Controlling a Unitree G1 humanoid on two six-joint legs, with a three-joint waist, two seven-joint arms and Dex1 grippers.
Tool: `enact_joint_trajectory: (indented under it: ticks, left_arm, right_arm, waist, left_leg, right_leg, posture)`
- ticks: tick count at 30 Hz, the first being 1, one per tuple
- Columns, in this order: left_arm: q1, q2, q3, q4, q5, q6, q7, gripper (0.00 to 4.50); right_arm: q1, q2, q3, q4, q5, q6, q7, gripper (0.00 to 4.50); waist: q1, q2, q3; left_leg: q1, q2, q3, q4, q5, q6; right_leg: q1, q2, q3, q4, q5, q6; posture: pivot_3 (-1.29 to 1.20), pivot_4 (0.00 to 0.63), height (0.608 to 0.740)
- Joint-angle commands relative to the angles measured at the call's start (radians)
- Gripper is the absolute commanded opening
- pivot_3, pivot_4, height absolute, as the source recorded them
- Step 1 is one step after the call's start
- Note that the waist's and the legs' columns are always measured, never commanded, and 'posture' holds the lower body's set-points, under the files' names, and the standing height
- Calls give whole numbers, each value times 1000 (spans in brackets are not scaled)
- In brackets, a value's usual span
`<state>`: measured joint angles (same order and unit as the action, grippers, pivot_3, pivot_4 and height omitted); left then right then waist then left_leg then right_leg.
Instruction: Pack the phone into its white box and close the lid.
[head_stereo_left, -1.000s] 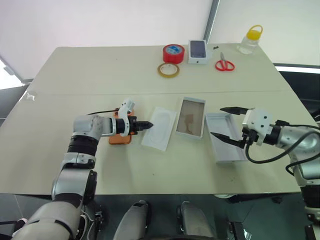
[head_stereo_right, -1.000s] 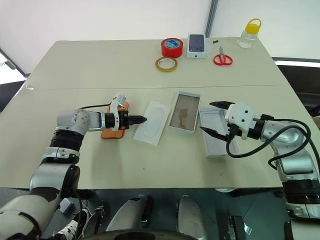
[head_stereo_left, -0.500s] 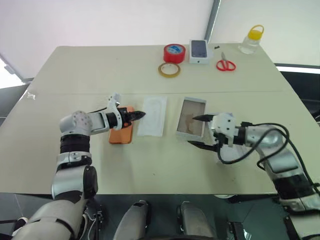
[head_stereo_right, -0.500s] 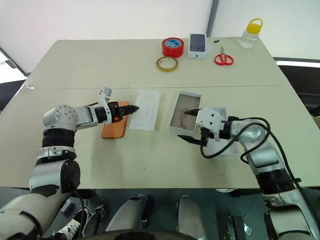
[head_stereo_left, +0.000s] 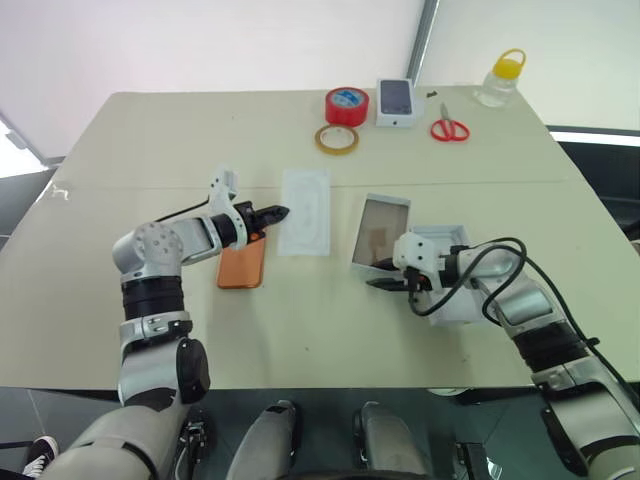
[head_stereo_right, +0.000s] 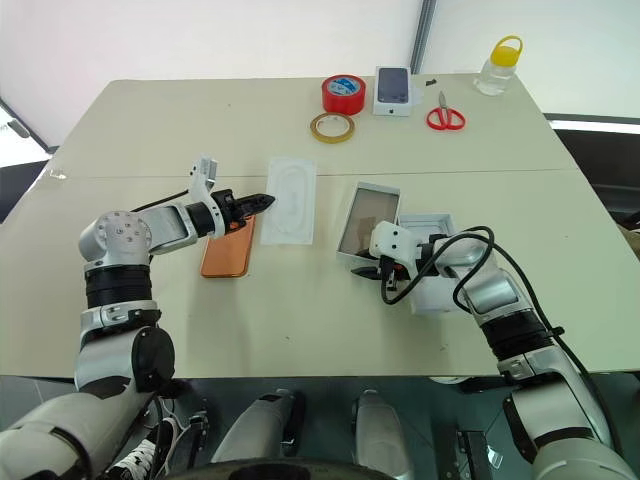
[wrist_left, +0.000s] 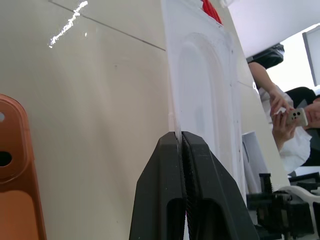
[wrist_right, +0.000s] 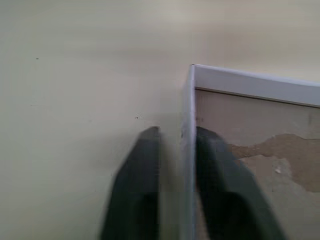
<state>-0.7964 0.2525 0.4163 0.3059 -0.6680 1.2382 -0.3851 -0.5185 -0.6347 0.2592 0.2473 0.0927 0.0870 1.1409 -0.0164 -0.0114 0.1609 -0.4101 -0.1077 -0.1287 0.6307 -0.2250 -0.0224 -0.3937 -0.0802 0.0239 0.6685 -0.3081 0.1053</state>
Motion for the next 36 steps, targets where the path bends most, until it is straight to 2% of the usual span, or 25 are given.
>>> enact_joint_trajectory:
  ticks: [1,8,12,15,21,26,35,36]
  left_arm:
    - [-15,-8,20,-32,-35,-6,11,0]
    - [-40,-41,18,-26,-60,-10,25,0]
    - [-39,-53,8,-36,-63,-3,40,0]
    - [-21,-70,1,-62,-72,13,57,0]
    - [12,-104,5,-116,-80,16,106,0]
    - [69,-128,-50,-210,-64,5,139,0]
    - [124,-160,-92,-235,-49,-15,174,0]
    - [129,-162,-99,-240,-50,-15,173,305]
  right_arm:
    - [-15,22,-18,-74,43,10,27,54]
    - [-6,113,53,-165,-1,-54,8,54]
    - [-12,157,68,-171,-14,9,-29,54]
    - [-20,161,70,-148,-39,-2,-57,911]
    - [-19,121,8,-209,2,38,-56,3983]
    - [65,-46,-64,-260,35,56,22,3983]
    - [70,-88,-124,-168,17,1,-36,3983]
    - [62,-84,-128,-160,20,0,-43,4015]
  waist:
    - [-1,0,0]
    - [-3,0,0]
    - [0,0,0]
    - [0,0,0]
    - [-2,0,0]
    - [6,-1,0]
    - [-1,-1,0]
    - [-1,-1,0]
  left_leg:
    - [0,0,0,0,0,0]
    - [0,0,0,0,0,0]
    - [0,0,0,0,0,0]
    - [0,0,0,0,0,0]
    - [0,0,0,0,0,-1]
    - [0,0,0,0,0,0]
    - [0,0,0,0,0,0]
    - [0,0,0,0,0,0]
  right_leg:
    - [0,0,0,0,0,0]
    - [0,0,0,0,0,0]
    - [-1,0,0,0,0,0]
    - [-1,0,0,0,0,0]
    - [-1,0,0,0,0,0]
    - [1,0,-1,-2,0,0]
    - [0,1,0,0,0,0]
    - [0,0,0,0,0,0]
  posture:
    - [0,150,740]
    - [0,150,740]
    - [0,150,740]
    - [0,150,740]
    - [0,150,740]
    - [0,150,740]
    - [0,150,740]
    - [0,150,740]
